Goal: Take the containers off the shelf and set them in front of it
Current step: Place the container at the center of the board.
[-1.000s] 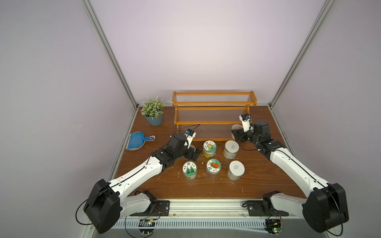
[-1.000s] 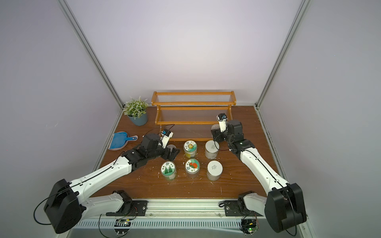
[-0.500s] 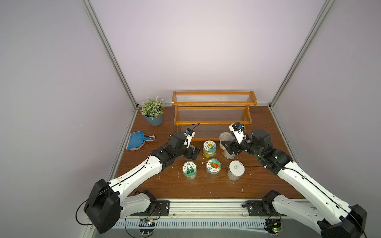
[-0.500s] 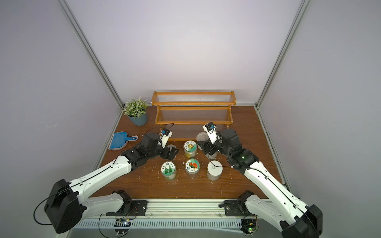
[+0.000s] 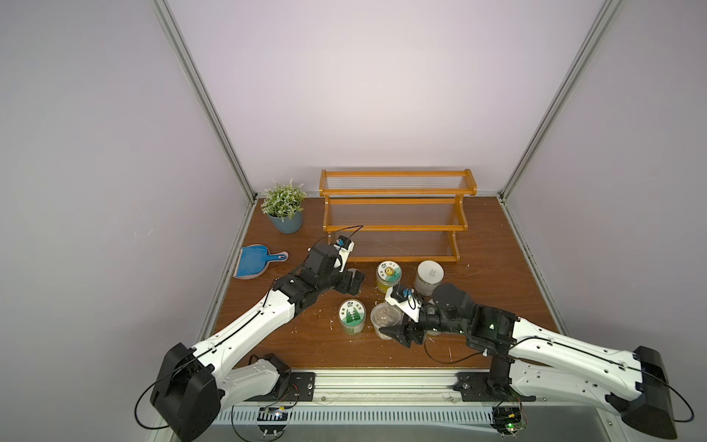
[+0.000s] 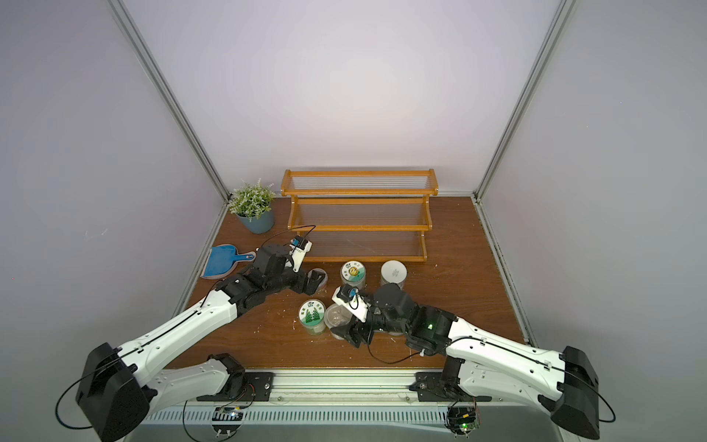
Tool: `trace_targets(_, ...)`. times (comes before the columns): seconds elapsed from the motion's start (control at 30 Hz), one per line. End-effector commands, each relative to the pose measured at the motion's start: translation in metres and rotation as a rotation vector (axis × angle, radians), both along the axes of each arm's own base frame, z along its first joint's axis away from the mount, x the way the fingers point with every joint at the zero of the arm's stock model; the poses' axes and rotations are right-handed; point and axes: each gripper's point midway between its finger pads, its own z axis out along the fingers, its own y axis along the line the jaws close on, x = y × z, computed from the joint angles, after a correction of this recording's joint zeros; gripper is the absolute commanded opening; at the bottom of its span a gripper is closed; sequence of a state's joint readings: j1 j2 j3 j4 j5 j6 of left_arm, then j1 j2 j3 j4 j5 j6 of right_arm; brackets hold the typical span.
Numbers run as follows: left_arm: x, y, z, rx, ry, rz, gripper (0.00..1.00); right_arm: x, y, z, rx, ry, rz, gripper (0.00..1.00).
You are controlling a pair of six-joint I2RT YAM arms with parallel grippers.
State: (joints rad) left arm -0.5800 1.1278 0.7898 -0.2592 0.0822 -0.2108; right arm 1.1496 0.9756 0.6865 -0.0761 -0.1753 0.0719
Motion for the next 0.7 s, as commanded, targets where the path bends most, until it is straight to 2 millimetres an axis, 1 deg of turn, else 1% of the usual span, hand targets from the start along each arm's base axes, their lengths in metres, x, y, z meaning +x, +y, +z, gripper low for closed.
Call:
trace_targets(0.0, 0.002, 0.01, 0.016, 0.01, -0.026, 0.031, 1.0, -0.017, 0.022, 0.022, 0.122, -0.02, 0.078, 0.8)
trace_targets(0.07, 0.001, 0.013, 0.016, 0.019, -0.026, 0.039, 1.0, -0.026, 0.028, 0.013, 0.117, -0.014, 0.113, 0.8)
trace_targets(0.13, 0.0, 0.016, 0.017, 0.024, -0.028, 0.048, 1.0, -0.033, 0.035, -0.004, 0.096, -0.01, 0.142, 0.8)
trace_targets(0.27, -0.001, 0.017, 0.018, 0.023, -0.026, 0.053, 1.0, -0.04, 0.046, -0.027, 0.066, -0.019, 0.181, 0.8)
trace_targets(0.37, -0.001, 0.019, 0.017, 0.029, -0.025, 0.058, 1.0, -0.039, 0.05, -0.045, 0.036, -0.045, 0.183, 0.8)
trace_targets(0.53, 0.001, 0.019, 0.017, 0.037, -0.021, 0.059, 1.0, -0.039, 0.062, -0.062, 0.027, -0.059, 0.214, 0.8)
trace_targets(0.67, 0.001, 0.02, 0.016, 0.047, -0.019, 0.056, 1.0, -0.038, 0.067, -0.079, 0.001, -0.073, 0.222, 0.81)
